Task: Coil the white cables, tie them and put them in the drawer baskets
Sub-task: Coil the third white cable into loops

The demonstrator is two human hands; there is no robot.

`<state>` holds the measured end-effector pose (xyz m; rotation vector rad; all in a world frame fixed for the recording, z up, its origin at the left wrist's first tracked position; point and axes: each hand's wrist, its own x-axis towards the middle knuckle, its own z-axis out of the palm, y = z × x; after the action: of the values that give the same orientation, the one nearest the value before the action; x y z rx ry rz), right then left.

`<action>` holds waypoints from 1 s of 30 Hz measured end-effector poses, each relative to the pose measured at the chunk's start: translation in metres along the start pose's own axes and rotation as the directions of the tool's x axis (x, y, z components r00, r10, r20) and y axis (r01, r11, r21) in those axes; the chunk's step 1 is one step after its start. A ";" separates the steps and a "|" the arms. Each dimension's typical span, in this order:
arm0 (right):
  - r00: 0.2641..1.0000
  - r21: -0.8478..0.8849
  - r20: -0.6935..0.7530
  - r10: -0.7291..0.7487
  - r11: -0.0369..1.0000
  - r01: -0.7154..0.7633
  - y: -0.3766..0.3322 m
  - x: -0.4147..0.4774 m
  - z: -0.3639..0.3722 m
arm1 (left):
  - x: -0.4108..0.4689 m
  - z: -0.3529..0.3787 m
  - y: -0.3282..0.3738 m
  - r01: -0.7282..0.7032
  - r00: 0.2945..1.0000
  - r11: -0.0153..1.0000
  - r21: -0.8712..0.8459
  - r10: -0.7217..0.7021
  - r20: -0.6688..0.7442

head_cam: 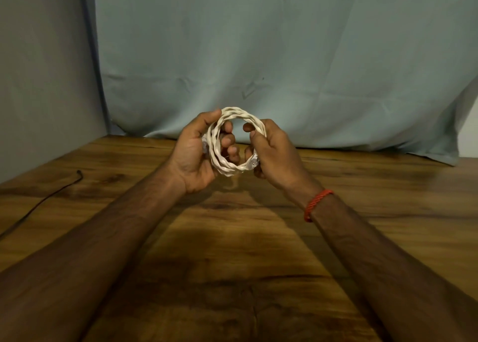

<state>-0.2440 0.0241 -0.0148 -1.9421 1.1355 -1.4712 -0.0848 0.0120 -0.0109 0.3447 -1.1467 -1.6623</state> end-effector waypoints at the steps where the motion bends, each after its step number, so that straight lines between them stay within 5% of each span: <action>1: 1.000 -0.026 -0.001 -0.007 1.000 0.007 0.001 0.001 -0.002 | 0.001 -0.003 0.001 -0.008 0.999 0.997 0.075 0.011 -0.030; 6: 0.999 -0.133 0.003 -0.033 0.991 0.033 0.005 0.003 -0.008 | -0.002 -0.008 0.002 0.054 0.997 0.980 0.193 -0.044 -0.056; 12: 1.000 -0.099 -0.022 -0.014 0.995 0.012 0.010 0.004 -0.006 | -0.001 -0.001 -0.003 0.075 0.996 0.996 0.042 -0.076 0.041; 16: 1.000 -0.088 -0.001 -0.017 0.996 0.017 0.012 0.002 -0.001 | -0.002 -0.001 0.001 0.138 0.967 0.988 -0.066 -0.120 0.224; 21: 0.998 0.095 0.011 0.062 0.994 -0.062 0.001 -0.002 -0.002 | -0.005 -0.002 0.002 0.140 0.941 0.979 -0.149 -0.085 0.327; 26: 0.901 0.390 0.320 0.294 0.825 -0.408 -0.017 -0.011 0.000 | -0.008 -0.001 0.005 0.178 0.897 0.954 -0.243 -0.056 0.439; 30: 0.936 0.473 0.253 0.244 0.813 -0.340 -0.016 -0.009 0.006 | -0.011 0.001 0.004 0.176 0.900 0.939 -0.295 -0.032 0.435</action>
<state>-0.2336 0.0403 -0.0098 -1.4216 0.8090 -1.2381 -0.0784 0.0215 -0.0100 -0.1851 -1.1471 -2.0528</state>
